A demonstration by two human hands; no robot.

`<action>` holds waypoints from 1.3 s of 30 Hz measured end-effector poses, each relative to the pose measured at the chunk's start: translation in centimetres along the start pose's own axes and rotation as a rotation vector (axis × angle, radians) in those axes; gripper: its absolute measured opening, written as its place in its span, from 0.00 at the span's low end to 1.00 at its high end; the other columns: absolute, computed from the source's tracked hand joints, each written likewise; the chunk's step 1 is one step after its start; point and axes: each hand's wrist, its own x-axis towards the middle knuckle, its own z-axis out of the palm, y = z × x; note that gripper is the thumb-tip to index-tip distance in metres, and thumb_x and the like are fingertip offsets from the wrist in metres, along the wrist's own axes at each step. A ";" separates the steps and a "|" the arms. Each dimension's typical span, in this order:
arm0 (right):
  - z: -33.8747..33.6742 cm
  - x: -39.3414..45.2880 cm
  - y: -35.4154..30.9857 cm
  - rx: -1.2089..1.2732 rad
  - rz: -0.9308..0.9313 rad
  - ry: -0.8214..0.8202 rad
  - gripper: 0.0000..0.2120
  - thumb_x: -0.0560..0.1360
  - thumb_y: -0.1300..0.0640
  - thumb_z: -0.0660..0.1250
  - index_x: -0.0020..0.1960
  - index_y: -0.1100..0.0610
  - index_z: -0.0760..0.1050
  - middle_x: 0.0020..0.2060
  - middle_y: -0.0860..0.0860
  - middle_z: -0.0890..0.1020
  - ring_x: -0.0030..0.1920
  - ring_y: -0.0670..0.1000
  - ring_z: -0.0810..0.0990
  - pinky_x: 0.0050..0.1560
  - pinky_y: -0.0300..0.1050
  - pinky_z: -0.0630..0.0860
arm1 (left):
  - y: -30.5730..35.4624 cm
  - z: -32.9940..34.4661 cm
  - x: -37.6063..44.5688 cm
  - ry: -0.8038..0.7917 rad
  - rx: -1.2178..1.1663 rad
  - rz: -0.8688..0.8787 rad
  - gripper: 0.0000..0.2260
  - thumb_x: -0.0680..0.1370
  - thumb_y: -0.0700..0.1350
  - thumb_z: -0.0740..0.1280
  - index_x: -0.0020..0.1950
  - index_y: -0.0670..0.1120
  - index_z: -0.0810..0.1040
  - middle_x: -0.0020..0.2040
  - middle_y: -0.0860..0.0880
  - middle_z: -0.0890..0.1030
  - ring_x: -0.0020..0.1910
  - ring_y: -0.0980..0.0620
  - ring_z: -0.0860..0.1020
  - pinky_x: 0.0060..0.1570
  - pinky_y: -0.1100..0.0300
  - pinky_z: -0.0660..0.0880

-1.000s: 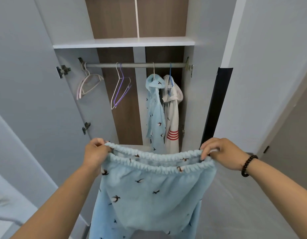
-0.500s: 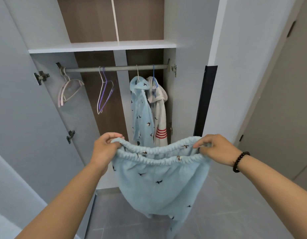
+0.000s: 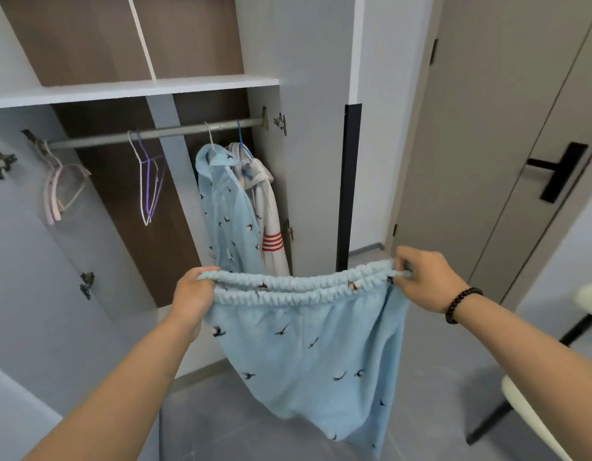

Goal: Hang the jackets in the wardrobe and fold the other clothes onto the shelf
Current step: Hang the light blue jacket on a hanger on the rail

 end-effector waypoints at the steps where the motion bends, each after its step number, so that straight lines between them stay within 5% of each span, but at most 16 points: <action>1: -0.1 -0.8 0.3 0.011 0.035 0.050 0.15 0.71 0.66 0.67 0.35 0.53 0.64 0.34 0.55 0.77 0.35 0.55 0.74 0.34 0.43 0.69 | -0.2 0.2 -0.4 -0.019 -0.008 -0.015 0.14 0.77 0.34 0.57 0.51 0.46 0.81 0.51 0.46 0.80 0.52 0.47 0.77 0.49 0.55 0.73; 3: -0.3 -2.2 0.7 0.028 0.105 0.127 0.13 0.72 0.67 0.66 0.36 0.56 0.65 0.35 0.58 0.77 0.36 0.57 0.73 0.34 0.47 0.69 | -0.4 0.6 -1.1 -0.069 -0.010 -0.042 0.15 0.76 0.33 0.56 0.45 0.45 0.81 0.46 0.44 0.81 0.47 0.45 0.78 0.45 0.54 0.74; 7: -1.1 -4.1 1.2 0.091 0.190 0.178 0.11 0.73 0.66 0.65 0.38 0.56 0.66 0.36 0.57 0.77 0.35 0.55 0.73 0.32 0.43 0.69 | -0.2 1.7 -1.8 -0.176 0.089 -0.039 0.12 0.76 0.34 0.60 0.48 0.46 0.81 0.49 0.45 0.82 0.51 0.45 0.79 0.51 0.50 0.77; 13: -1.9 -3.8 0.4 0.155 0.173 0.186 0.12 0.74 0.67 0.63 0.42 0.50 0.72 0.44 0.55 0.81 0.37 0.59 0.77 0.34 0.46 0.74 | 0.9 2.3 -2.2 -0.366 0.298 0.069 0.12 0.73 0.31 0.68 0.45 0.48 0.84 0.45 0.50 0.83 0.49 0.54 0.78 0.46 0.62 0.75; 17: -1.5 -2.3 -0.9 0.210 0.140 0.175 0.14 0.75 0.69 0.64 0.42 0.52 0.80 0.47 0.50 0.81 0.28 0.37 0.73 0.27 0.26 0.68 | 1.4 0.9 -2.4 -0.467 0.538 0.120 0.02 0.72 0.36 0.72 0.42 0.42 0.83 0.38 0.48 0.82 0.40 0.52 0.77 0.41 0.60 0.73; 20: -0.9 -0.9 -2.5 0.243 0.110 0.143 0.15 0.74 0.70 0.64 0.42 0.52 0.81 0.41 0.47 0.80 0.26 0.28 0.71 0.27 0.22 0.65 | 1.6 -1.2 -2.6 -0.361 0.553 0.102 0.08 0.71 0.38 0.67 0.32 0.43 0.76 0.30 0.48 0.73 0.33 0.52 0.69 0.36 0.59 0.66; 24: 0.9 0.8 -5.2 0.206 0.057 0.022 0.11 0.74 0.66 0.66 0.45 0.52 0.82 0.45 0.45 0.81 0.38 0.38 0.75 0.36 0.24 0.68 | 2.2 -5.0 -2.2 -0.221 0.439 0.097 0.07 0.73 0.39 0.66 0.43 0.35 0.79 0.38 0.41 0.81 0.36 0.50 0.75 0.38 0.58 0.70; 29: 4.2 3.1 -7.3 0.188 -0.007 -0.144 0.09 0.75 0.65 0.67 0.48 0.53 0.81 0.49 0.47 0.80 0.51 0.45 0.75 0.54 0.35 0.68 | 2.3 -8.1 -0.8 -0.107 0.402 0.145 0.05 0.73 0.40 0.65 0.40 0.40 0.79 0.37 0.44 0.83 0.36 0.49 0.79 0.43 0.52 0.76; 39: 14.3 10.7 -7.8 0.250 -0.021 -0.362 0.13 0.72 0.68 0.66 0.45 0.50 0.78 0.47 0.50 0.80 0.46 0.49 0.79 0.39 0.29 0.73 | 2.0 -7.7 6.9 0.175 0.235 0.170 0.07 0.77 0.42 0.66 0.43 0.38 0.79 0.37 0.46 0.78 0.36 0.51 0.73 0.37 0.58 0.69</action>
